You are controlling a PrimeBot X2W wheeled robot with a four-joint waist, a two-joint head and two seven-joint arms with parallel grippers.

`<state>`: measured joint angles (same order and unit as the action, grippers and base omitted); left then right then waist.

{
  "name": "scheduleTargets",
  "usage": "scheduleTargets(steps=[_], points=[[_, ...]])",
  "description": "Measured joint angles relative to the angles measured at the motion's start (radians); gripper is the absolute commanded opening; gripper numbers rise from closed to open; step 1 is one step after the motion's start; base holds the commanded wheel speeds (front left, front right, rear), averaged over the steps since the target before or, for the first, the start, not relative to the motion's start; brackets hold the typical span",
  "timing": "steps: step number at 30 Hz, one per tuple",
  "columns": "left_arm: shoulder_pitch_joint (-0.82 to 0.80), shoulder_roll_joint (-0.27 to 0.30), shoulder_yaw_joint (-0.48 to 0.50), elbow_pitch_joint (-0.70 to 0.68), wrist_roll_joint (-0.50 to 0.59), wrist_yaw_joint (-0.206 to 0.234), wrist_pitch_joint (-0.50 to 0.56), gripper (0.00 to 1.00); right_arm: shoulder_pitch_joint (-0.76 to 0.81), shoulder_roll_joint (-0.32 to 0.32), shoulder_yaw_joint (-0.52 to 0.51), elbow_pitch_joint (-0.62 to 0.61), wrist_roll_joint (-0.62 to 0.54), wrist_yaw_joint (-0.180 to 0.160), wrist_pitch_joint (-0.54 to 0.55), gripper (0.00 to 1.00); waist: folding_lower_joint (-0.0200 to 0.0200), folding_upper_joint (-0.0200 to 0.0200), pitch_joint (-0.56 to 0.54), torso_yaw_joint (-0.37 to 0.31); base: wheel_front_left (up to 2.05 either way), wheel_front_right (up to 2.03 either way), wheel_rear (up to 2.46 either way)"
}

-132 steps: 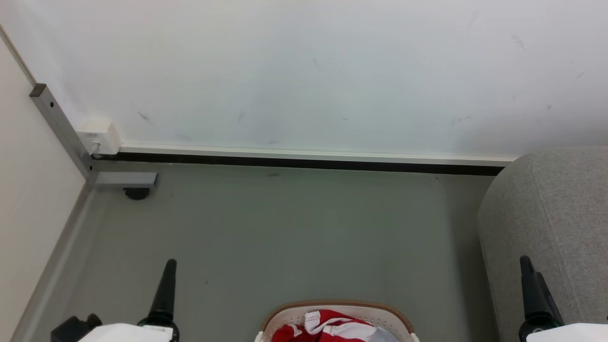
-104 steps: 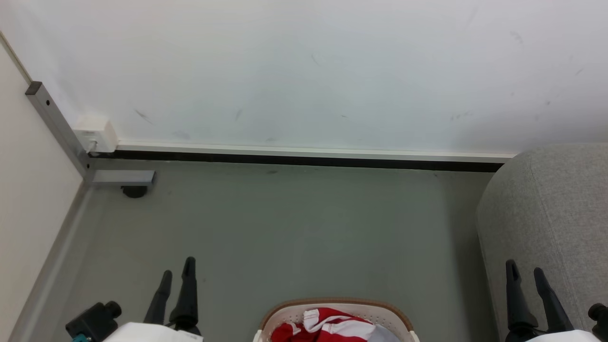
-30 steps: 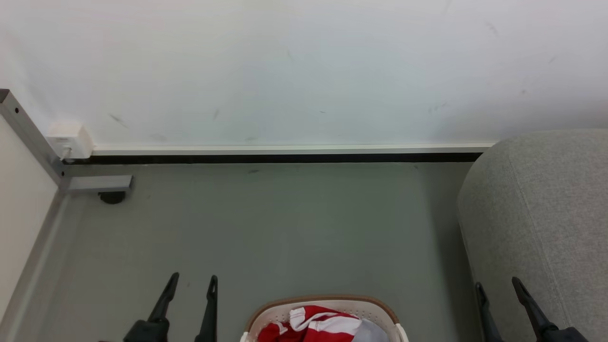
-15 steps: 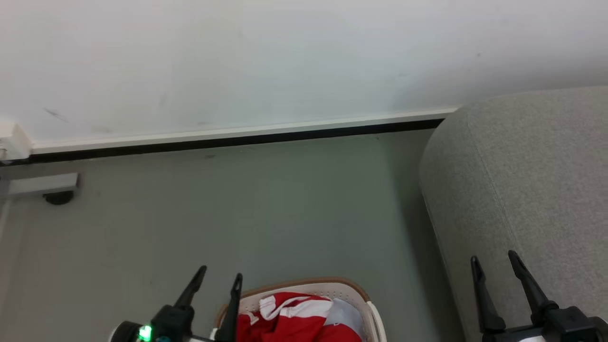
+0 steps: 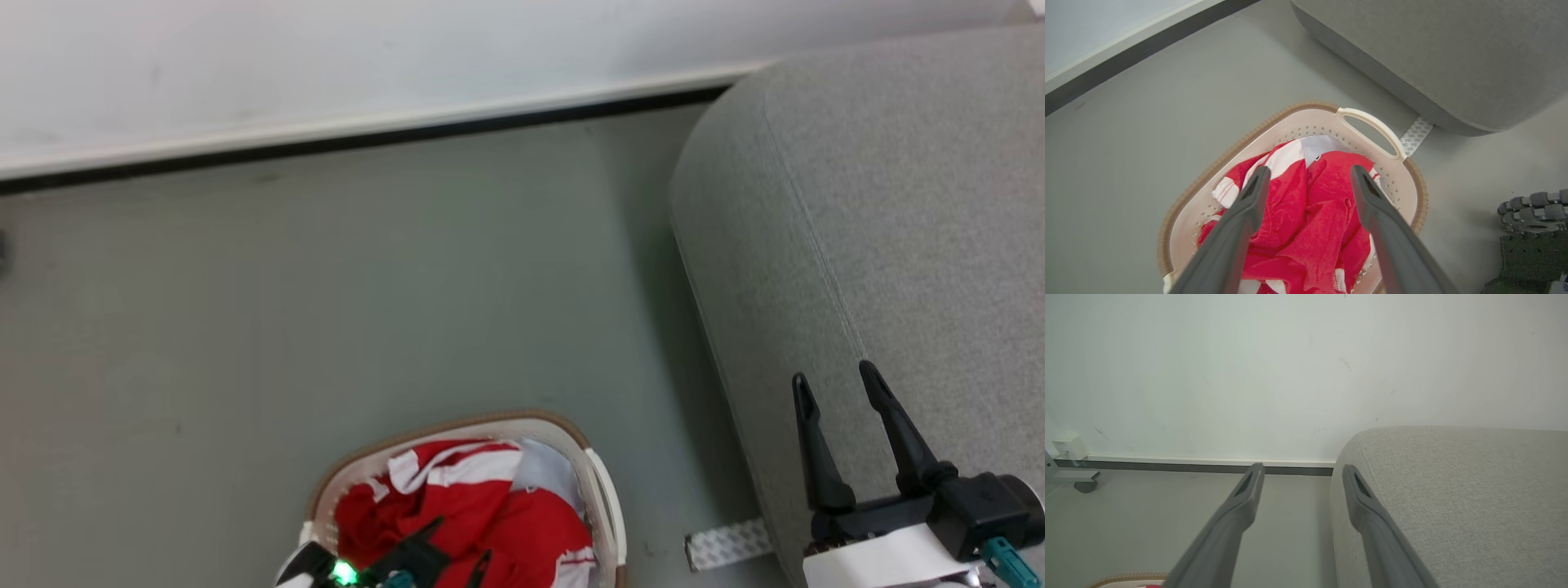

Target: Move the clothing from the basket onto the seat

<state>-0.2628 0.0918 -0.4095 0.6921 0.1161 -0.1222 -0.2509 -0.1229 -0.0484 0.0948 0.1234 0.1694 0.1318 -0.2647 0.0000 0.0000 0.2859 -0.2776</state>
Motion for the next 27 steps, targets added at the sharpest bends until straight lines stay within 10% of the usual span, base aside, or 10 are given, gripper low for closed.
scheduleTargets(steps=[26, 27], points=[[-0.356, 0.048, -0.202, 0.467, 0.042, 0.045, 0.042, 1.00, -0.123, 0.000, 0.044, -0.093, 0.052, 0.000, 0.000, 1.00, 0.0002, 0.0000, 0.417, -0.074, 0.00, 0.00, 0.00], [-0.363, 0.049, -0.193, 0.473, 0.038, 0.054, 0.039, 0.32, -0.123, 0.000, 0.044, -0.094, 0.053, 0.000, 0.000, 1.00, 0.0002, 0.0001, 0.429, -0.077, 0.00, 0.00, 0.00]])
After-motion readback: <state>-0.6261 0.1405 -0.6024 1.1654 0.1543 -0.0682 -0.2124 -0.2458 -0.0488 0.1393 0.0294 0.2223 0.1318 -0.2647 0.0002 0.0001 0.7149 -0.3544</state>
